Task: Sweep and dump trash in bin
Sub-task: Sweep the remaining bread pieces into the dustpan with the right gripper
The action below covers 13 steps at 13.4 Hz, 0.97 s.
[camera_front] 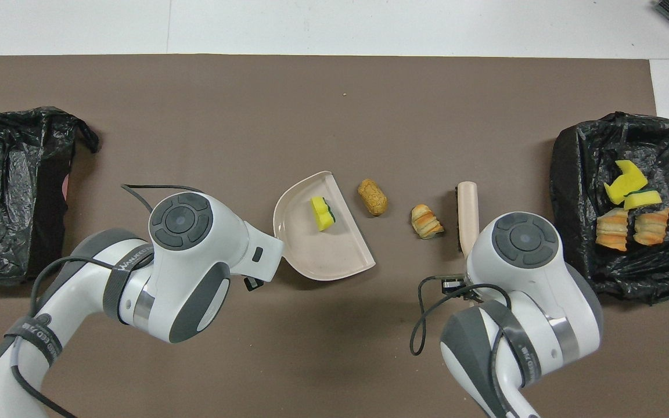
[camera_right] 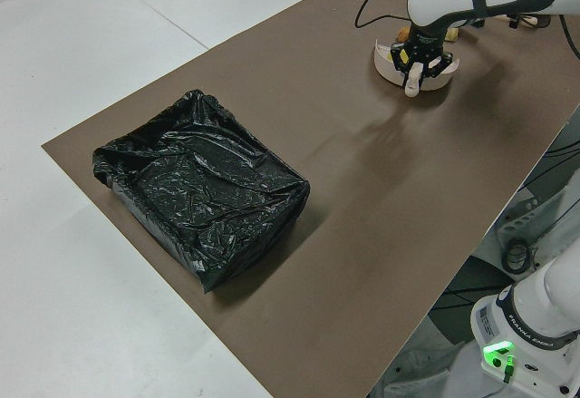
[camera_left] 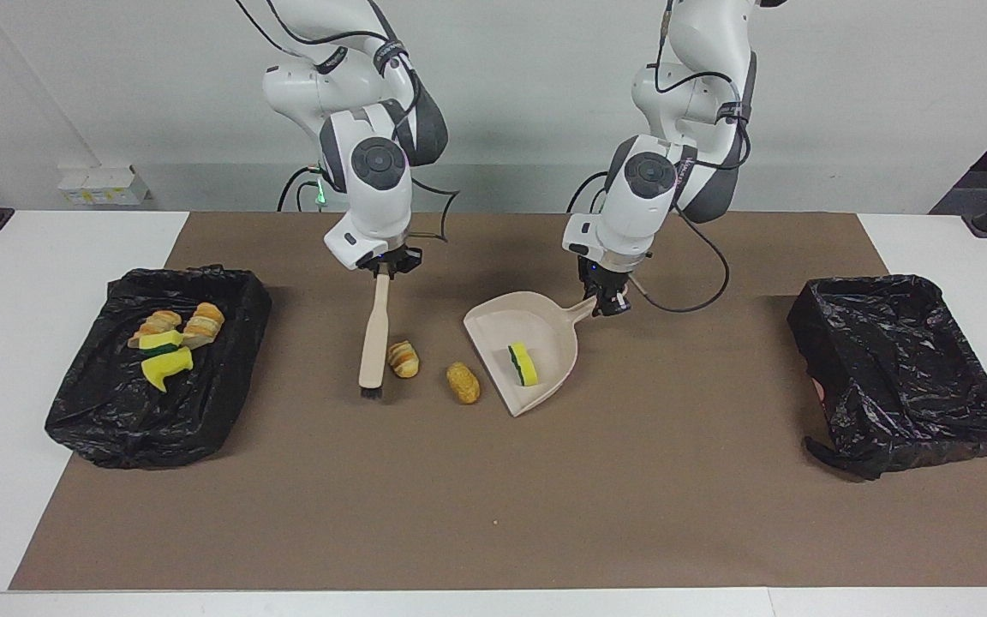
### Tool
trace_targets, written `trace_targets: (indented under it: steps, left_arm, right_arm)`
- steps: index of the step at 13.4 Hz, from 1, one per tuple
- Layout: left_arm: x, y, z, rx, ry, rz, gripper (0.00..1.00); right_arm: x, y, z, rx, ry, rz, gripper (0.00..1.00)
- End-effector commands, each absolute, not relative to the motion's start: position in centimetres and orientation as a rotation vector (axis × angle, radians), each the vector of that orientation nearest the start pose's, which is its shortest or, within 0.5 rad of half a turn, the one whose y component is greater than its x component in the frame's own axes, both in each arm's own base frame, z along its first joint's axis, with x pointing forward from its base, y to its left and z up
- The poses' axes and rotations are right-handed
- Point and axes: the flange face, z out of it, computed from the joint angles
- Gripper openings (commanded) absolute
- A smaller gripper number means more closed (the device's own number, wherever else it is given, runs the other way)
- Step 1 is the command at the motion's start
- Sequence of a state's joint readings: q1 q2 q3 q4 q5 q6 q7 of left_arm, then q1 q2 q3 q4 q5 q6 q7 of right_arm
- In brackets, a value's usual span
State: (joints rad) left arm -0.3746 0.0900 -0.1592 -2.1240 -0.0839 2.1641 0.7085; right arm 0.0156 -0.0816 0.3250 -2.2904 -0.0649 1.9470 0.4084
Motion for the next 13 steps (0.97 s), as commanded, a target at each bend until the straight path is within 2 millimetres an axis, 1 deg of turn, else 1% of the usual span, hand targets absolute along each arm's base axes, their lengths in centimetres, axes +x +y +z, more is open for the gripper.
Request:
trace_targets:
  steps: [1,2,3,4,5,7,9,10,13]
  left_arm:
    - [46.8,-27.7,36.7,-2.683,1.805,0.055,0.00]
    - [46.9,-27.5,36.8,-2.684,1.803,0.055,0.00]
    - [46.9,-27.3,36.8,-2.687,1.799,0.062,0.00]
    - [46.9,-27.3,36.7,-2.687,1.799,0.064,0.00]
    - [46.9,-27.4,36.7,-2.687,1.799,0.062,0.00]
    - [46.9,-27.5,36.8,-2.687,1.799,0.053,0.00]
    - [47.0,-27.4,36.7,-2.688,1.797,0.055,0.00]
    - [46.9,-27.4,36.8,-2.688,1.796,0.052,0.00]
    - [46.9,-27.7,36.8,-2.699,1.779,0.049,0.00]
  right_arm:
    - [43.8,15.2,34.5,-3.284,0.000,0.342,0.00]
    - [44.1,15.4,33.4,-3.268,-0.008,0.357,0.00]
    - [44.3,16.2,32.7,-3.258,-0.041,0.334,0.00]
    - [44.4,17.2,32.7,-3.249,-0.105,0.297,0.00]
    - [44.5,18.4,32.4,-3.238,-0.147,0.296,0.00]
    - [44.7,22.1,33.5,-3.188,-0.198,0.262,0.00]
    - [45.0,25.0,33.7,-3.128,-0.180,0.273,0.00]
    - [44.6,27.2,33.8,-3.089,-0.171,0.260,0.00]
    - [42.7,30.9,33.8,-3.076,-0.213,0.220,0.00]
